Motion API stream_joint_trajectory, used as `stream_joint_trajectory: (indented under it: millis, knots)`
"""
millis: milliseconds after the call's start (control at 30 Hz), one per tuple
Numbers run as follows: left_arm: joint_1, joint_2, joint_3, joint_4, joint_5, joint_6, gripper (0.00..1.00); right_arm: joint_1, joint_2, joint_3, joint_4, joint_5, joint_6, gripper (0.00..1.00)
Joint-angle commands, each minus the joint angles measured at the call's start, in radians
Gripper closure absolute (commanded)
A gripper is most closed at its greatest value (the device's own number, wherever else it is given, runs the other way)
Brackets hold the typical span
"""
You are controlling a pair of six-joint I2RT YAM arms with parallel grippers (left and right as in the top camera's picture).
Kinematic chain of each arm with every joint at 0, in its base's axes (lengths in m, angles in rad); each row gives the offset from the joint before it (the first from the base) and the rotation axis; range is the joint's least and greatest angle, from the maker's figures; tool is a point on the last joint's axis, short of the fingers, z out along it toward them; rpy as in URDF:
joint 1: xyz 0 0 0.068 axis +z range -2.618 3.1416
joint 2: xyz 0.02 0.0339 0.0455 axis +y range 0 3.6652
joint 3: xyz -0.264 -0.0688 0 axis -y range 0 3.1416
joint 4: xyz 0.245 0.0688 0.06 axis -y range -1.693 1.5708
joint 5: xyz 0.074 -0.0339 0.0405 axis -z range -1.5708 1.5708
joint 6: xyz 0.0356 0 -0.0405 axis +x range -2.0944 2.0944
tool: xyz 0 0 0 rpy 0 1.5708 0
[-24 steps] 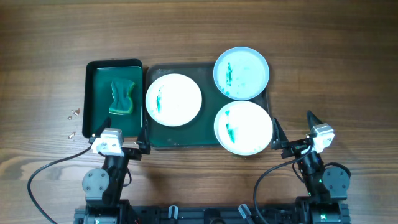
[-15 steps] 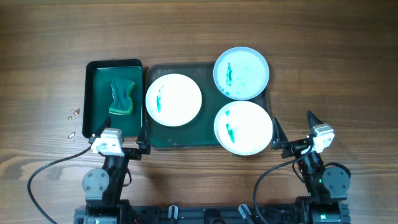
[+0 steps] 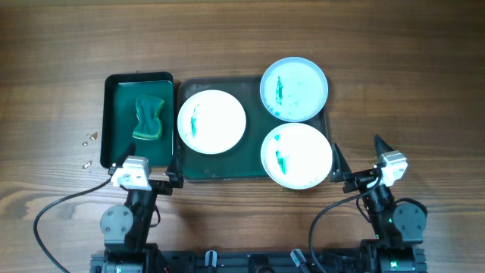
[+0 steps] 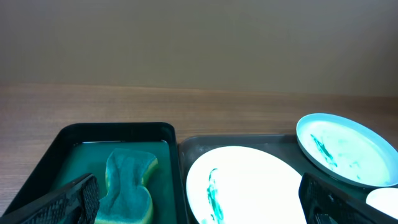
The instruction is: Clean dirty plates on tray and stack at the side
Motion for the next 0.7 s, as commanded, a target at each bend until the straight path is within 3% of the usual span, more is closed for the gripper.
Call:
stream_joint_trajectory:
  millis: [0,667]
  knots:
    - [-0.004,-0.008,-0.011,0.006,-0.017,-0.010,0.00,0.005,-0.001,-0.001,0.003,0.010,0.013,0.00]
    - [-0.004,-0.008,-0.011,0.006,-0.017,-0.010,0.00,0.005,-0.001,-0.001,0.003,0.011,0.013,0.00]
